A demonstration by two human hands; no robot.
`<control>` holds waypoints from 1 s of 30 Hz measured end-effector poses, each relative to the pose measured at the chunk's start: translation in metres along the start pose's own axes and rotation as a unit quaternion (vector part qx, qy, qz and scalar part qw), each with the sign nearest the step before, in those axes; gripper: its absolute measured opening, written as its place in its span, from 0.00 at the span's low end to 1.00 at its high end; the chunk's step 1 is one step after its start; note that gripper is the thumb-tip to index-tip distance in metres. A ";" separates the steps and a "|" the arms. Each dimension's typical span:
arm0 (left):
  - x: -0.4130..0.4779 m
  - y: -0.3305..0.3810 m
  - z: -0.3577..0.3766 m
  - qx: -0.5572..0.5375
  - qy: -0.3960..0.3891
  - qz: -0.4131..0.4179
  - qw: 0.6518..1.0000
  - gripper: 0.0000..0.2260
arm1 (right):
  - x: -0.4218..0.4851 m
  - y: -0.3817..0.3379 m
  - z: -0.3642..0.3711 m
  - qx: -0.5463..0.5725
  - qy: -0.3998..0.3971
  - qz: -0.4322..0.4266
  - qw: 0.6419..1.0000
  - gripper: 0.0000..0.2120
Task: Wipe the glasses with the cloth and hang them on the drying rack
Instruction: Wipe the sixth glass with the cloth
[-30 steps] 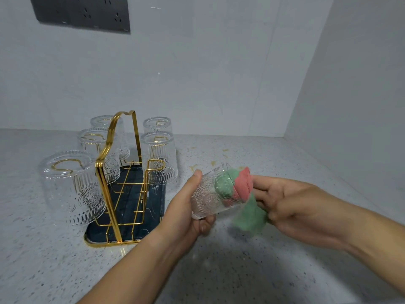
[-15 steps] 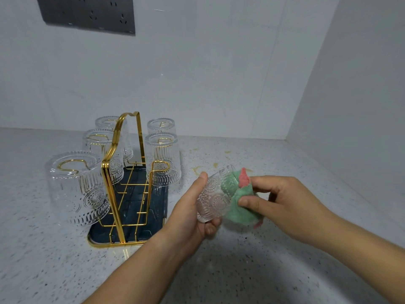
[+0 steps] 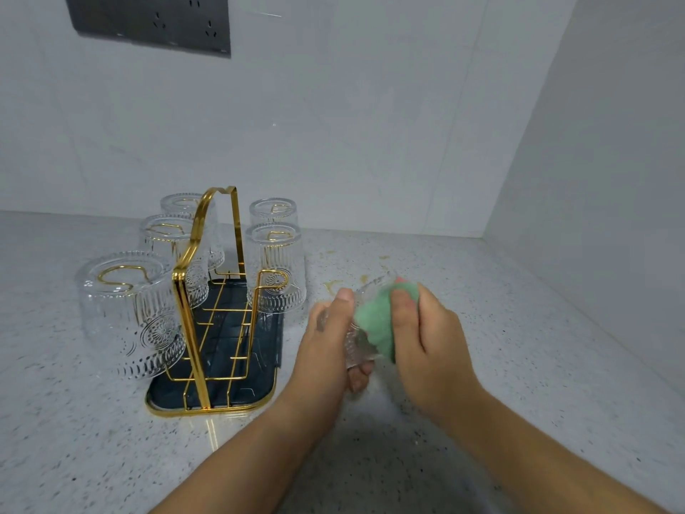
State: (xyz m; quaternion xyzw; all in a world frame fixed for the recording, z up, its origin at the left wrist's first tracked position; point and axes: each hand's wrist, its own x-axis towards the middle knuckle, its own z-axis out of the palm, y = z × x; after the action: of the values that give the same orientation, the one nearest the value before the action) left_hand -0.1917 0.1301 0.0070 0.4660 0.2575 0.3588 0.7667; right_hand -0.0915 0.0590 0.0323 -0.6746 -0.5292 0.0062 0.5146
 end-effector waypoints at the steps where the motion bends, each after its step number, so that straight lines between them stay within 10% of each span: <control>1: -0.003 -0.002 -0.001 0.040 0.020 0.067 0.997 0.20 | 0.003 -0.007 0.000 0.025 0.007 0.048 0.999 0.23; 7: -0.013 -0.008 -0.004 0.235 0.040 0.257 0.937 0.15 | 0.028 -0.021 -0.019 0.069 -0.035 0.159 0.984 0.30; 12: -0.001 -0.002 -0.002 0.009 -0.010 -0.019 1.000 0.28 | 0.008 -0.003 -0.009 -0.007 -0.024 0.037 0.999 0.24; 17: 0.004 0.003 -0.008 -0.097 -0.106 -0.256 0.956 0.27 | -0.008 0.022 -0.010 -0.025 -0.046 -0.027 0.998 0.20; 21: -0.002 -0.006 0.000 0.147 -0.039 0.000 0.988 0.22 | -0.002 0.011 -0.017 0.098 -0.011 0.112 0.989 0.27; 25: 0.002 -0.025 -0.015 0.364 -0.078 0.265 0.890 0.27 | 0.015 0.004 -0.035 0.138 -0.033 0.203 0.969 0.27; 30: -0.004 -0.005 0.003 0.048 -0.117 0.040 0.991 0.28 | 0.006 -0.002 -0.041 0.041 -0.037 -0.009 0.998 0.20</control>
State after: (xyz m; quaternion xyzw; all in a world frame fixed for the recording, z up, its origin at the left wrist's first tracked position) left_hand -0.1903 0.1240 0.0039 0.5512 0.1641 0.3194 0.7531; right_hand -0.0671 0.0349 0.0565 -0.6479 -0.5528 0.0480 0.5218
